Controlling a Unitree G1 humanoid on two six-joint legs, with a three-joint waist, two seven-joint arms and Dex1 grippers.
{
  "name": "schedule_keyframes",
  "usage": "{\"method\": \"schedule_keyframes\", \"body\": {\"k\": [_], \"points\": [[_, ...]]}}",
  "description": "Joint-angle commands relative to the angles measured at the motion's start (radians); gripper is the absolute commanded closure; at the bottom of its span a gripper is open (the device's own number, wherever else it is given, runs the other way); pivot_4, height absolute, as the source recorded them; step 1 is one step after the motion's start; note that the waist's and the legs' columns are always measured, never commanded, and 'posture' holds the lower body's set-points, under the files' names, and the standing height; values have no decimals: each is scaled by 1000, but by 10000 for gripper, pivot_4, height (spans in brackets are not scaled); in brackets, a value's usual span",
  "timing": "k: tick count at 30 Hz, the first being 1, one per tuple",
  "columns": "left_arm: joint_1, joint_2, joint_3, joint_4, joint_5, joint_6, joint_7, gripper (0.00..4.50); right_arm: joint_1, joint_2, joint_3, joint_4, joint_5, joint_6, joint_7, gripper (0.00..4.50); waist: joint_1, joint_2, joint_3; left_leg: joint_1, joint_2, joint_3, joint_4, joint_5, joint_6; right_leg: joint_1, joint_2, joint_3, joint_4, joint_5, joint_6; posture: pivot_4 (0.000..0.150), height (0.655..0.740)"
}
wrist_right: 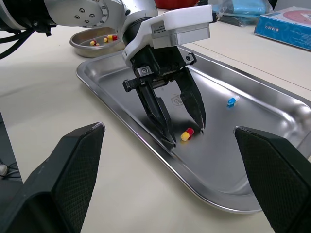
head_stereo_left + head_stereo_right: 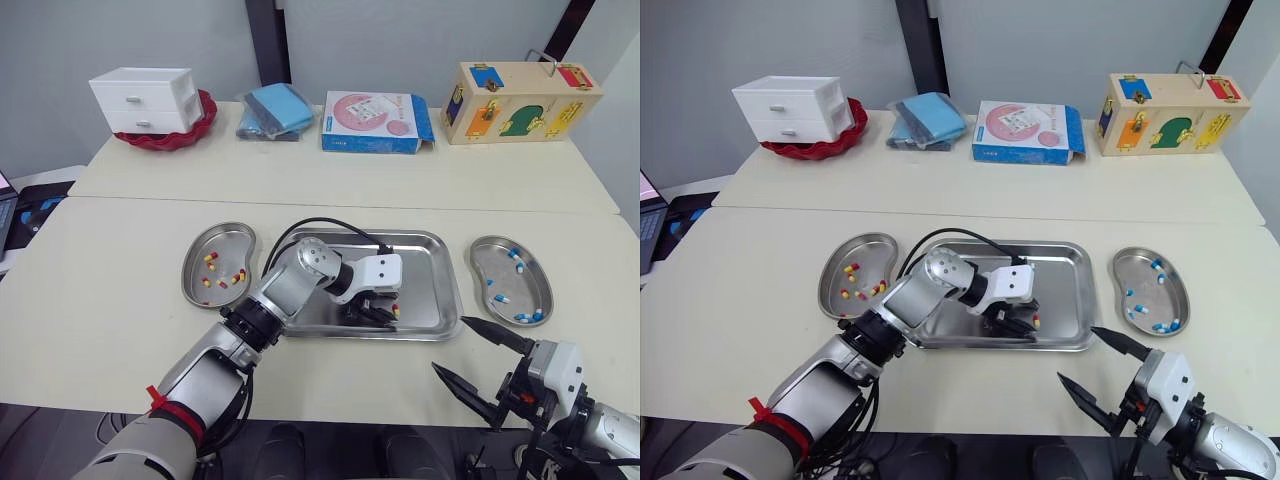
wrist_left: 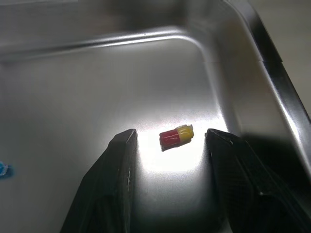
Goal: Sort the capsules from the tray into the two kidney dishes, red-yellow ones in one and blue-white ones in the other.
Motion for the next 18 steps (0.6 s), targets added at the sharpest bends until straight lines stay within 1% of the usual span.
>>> {"method": "schedule_keyframes", "body": {"k": [1, 6, 9, 13, 14, 18], "points": [[3, -14, -16, -6, 13, -9, -4, 21698, 8, -2, -9, -7, 4, -31, 7, 0, 0, 0, 0, 0, 0, 0, 0, 0, 0, 0, 0, 0, 0, 0, 0, 1500, 7400], [12, -12, -23, -16, 23, 1, -16, 21698, 17, 2, -6, 4, -2, -49, 7, 0, 0, 0, 0, 0, 0, 0, 0, 0, 0, 0, 0, 0, 0, 0, 0, 1500, 7400], [17, -7, -30, -20, 29, 7, -23, 27479, 21, 3, -6, 14, -4, -60, 7, 0, 0, 0, 0, 0, 0, 0, 0, 0, 0, 0, 0, 0, 0, 0, 0, 1500, 7400], [21, 1, -33, -27, 33, 11, -27, 40579, 21, 3, -3, 22, -5, -68, 3, 0, 0, 0, -1, 1, 0, 0, 0, 0, 0, 2, 0, 0, 0, 0, 0, 1500, 7400], [21, 1, -33, -27, 33, 11, -25, 41632, 19, 5, -3, 25, -5, -73, 2, 0, 0, 0, -1, 2, 0, 0, 0, 0, 0, 2, 0, 0, 1, 0, 0, 1500, 7400], [21, 5, -33, -25, 37, 7, -19, 41636, 18, 8, -1, 35, -6, -90, 4, 0, 0, 0, -1, 2, 0, 0, 0, 0, 0, 2, 0, 0, 1, 0, 0, 1500, 7400]]}}
